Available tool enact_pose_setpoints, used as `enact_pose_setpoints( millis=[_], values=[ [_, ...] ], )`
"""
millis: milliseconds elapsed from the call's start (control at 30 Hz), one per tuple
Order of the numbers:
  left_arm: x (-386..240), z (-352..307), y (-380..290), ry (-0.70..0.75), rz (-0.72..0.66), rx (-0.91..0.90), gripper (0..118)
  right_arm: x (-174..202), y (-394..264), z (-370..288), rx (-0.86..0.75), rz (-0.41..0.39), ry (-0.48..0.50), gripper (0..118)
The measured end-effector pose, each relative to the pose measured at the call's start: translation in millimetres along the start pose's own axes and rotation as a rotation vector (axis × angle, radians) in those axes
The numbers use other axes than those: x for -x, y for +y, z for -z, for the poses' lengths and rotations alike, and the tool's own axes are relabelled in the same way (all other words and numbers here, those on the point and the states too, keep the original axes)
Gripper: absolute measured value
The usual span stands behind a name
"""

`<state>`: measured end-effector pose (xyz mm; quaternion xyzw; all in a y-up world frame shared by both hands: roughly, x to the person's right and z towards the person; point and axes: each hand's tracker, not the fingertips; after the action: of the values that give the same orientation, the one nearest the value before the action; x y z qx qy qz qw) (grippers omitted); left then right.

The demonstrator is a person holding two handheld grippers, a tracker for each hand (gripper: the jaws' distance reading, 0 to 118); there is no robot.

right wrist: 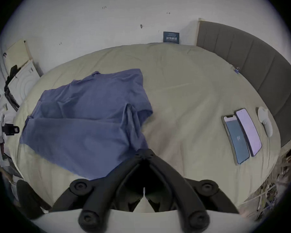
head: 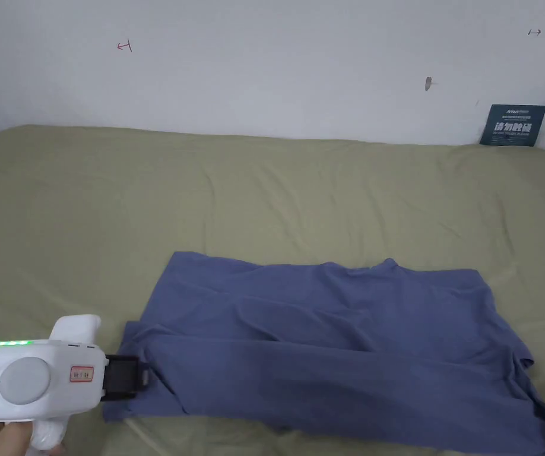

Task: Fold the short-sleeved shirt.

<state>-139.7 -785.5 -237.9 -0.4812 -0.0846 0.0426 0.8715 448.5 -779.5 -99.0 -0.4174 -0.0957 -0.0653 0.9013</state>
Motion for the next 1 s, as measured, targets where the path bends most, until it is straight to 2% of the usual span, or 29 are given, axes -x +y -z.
enact_pose_setpoints(
  millis=[200,233,267,300,333,367,400,433,567,600,667,700,800,1000],
  values=[
    [-6,33,-9,0.012,0.007,0.077,118,2,-12,1,0.023,0.025,0.014,0],
    [-8,36,-8,0.043,0.024,0.082,116,3,-14,2,0.026,0.028,0.02,0],
    [-10,38,-8,0.071,0.046,0.076,101,4,-15,2,0.026,0.029,0.022,0],
    [-15,27,-12,0.075,0.045,0.059,52,5,-16,2,0.025,0.028,0.027,10],
    [-16,25,-13,0.109,0.044,0.043,29,5,-14,5,0.028,0.03,0.04,38],
    [-16,22,-12,0.034,0.028,0.043,21,7,-14,8,0.065,0.041,0.077,74],
    [-18,22,-11,0.017,0.014,0.064,18,9,-15,12,0.087,0.039,0.096,110],
    [-11,19,-11,0.036,0.019,0.051,16,12,-15,16,0.088,0.028,0.095,118],
    [-22,15,-10,0.041,0.054,0.054,13,21,-11,36,0.107,-0.013,0.071,109],
    [-25,14,-10,0.046,0.061,0.053,13,22,-10,40,0.108,-0.015,0.067,85],
    [-29,12,-13,0.053,0.068,0.05,13,24,-9,44,0.107,-0.023,0.055,15],
    [-21,13,-11,0.047,0.067,0.053,13,24,-9,45,0.104,-0.016,0.081,13],
    [-25,2,-12,0.052,0.076,0.043,13,29,-8,34,0.083,-0.039,0.062,12],
    [-18,-21,-15,0.068,0.087,0.007,12,21,-14,-3,0.047,-0.025,0.075,12]
  ],
)
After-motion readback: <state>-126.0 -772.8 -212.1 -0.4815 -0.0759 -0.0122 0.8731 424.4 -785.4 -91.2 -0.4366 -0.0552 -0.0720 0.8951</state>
